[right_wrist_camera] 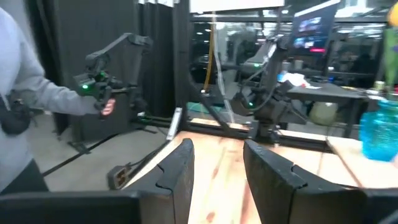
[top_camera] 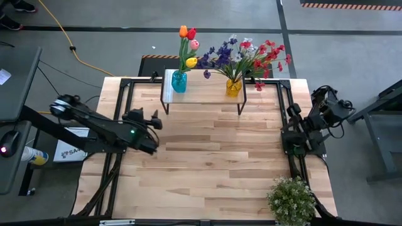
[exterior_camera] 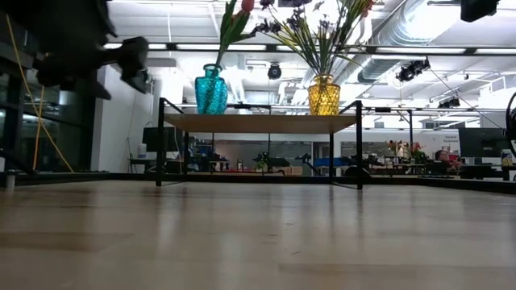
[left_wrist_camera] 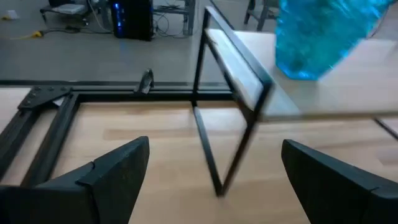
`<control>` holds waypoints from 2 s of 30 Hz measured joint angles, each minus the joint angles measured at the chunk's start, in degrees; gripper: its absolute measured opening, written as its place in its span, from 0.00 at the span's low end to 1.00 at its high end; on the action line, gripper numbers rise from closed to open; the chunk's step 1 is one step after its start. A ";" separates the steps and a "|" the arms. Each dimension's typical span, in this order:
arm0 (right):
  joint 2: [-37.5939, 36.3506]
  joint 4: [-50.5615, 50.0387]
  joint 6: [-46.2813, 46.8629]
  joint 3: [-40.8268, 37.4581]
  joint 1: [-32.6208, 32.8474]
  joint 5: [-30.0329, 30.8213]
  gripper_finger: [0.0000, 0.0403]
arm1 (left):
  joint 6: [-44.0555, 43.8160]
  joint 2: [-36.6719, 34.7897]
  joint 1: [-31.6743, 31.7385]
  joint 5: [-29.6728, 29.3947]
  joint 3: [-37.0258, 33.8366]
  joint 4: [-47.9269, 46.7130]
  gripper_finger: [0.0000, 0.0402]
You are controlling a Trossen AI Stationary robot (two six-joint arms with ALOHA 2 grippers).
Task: Pick and place flowers into a vace then onto a shelf
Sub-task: Return to Home Position
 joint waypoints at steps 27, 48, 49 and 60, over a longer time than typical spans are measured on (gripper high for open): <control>-0.02 2.76 -3.26 -0.17 0.00 3.30 0.32 | 15.66 -34.80 -0.10 1.66 -21.12 12.39 0.99; -0.02 2.40 -4.70 -0.20 0.02 6.12 0.32 | 45.67 -48.81 -0.06 2.57 -24.47 28.57 0.99; -0.02 2.38 -4.72 -0.20 0.00 6.13 0.32 | 46.00 -48.81 0.03 2.87 -24.47 28.13 0.99; -0.02 2.62 -3.78 -0.20 0.02 5.71 0.32 | 64.71 -48.81 9.95 6.49 -24.47 35.65 0.99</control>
